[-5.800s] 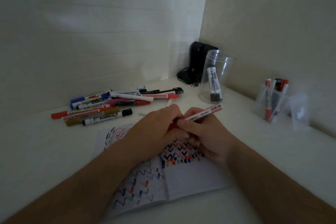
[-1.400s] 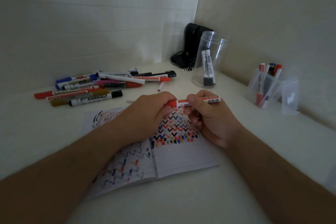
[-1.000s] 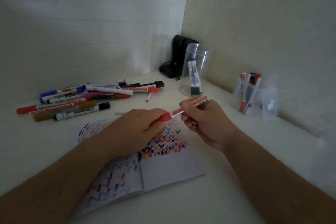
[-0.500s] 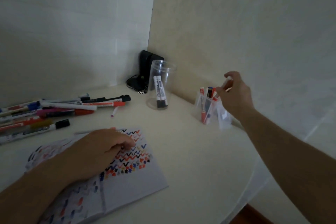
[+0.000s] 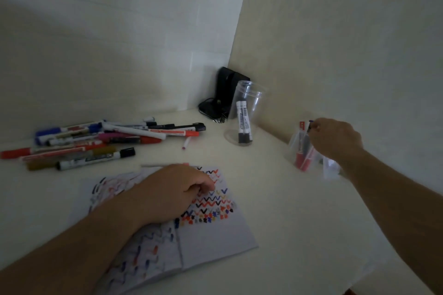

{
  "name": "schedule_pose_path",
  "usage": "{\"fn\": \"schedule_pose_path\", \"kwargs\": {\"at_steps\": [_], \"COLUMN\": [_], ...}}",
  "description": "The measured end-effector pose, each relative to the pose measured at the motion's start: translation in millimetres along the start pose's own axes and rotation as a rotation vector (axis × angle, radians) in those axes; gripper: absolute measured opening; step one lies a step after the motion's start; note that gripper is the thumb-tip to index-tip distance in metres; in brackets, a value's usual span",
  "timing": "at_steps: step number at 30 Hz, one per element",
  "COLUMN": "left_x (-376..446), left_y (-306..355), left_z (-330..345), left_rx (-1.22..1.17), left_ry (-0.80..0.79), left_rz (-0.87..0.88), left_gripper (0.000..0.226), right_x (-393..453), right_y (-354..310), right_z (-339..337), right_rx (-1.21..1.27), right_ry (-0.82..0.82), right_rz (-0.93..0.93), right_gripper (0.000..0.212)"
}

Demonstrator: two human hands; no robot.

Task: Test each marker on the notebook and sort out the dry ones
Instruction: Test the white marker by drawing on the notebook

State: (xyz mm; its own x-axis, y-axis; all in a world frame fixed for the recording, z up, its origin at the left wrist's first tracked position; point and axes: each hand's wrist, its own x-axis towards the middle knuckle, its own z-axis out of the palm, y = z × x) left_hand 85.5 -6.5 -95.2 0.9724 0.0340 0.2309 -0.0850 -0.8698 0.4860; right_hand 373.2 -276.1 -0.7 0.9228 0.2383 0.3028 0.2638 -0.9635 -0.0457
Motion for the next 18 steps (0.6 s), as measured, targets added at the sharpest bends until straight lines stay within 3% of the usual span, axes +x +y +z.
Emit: {"fn": "schedule_pose_path", "kwargs": {"at_steps": [2, 4, 7, 12, 18], "left_x": [0, 0, 1, 2, 4], "left_y": [2, 2, 0, -3, -7], "left_z": [-1, -1, 0, -6, -10], "left_rx": [-0.009, -0.012, -0.019, -0.079, -0.217], "left_ry": [-0.003, -0.007, -0.019, -0.014, 0.049], "left_rz": [0.002, 0.014, 0.021, -0.014, -0.087], "left_gripper": [0.035, 0.035, 0.034, 0.050, 0.050], "right_x": [-1, -6, -25, -63, -68], "right_y": [-6, -20, -64, -176, -279], "right_z": [0, -1, 2, 31, 71], "right_rx": [-0.025, -0.055, 0.065, 0.400, 0.466], "right_ry": [0.041, 0.187, 0.378, 0.080, -0.073], "right_rz": [0.018, -0.019, -0.256, -0.662, -0.829], "right_gripper": [0.038, 0.034, 0.026, 0.025, 0.032]}}
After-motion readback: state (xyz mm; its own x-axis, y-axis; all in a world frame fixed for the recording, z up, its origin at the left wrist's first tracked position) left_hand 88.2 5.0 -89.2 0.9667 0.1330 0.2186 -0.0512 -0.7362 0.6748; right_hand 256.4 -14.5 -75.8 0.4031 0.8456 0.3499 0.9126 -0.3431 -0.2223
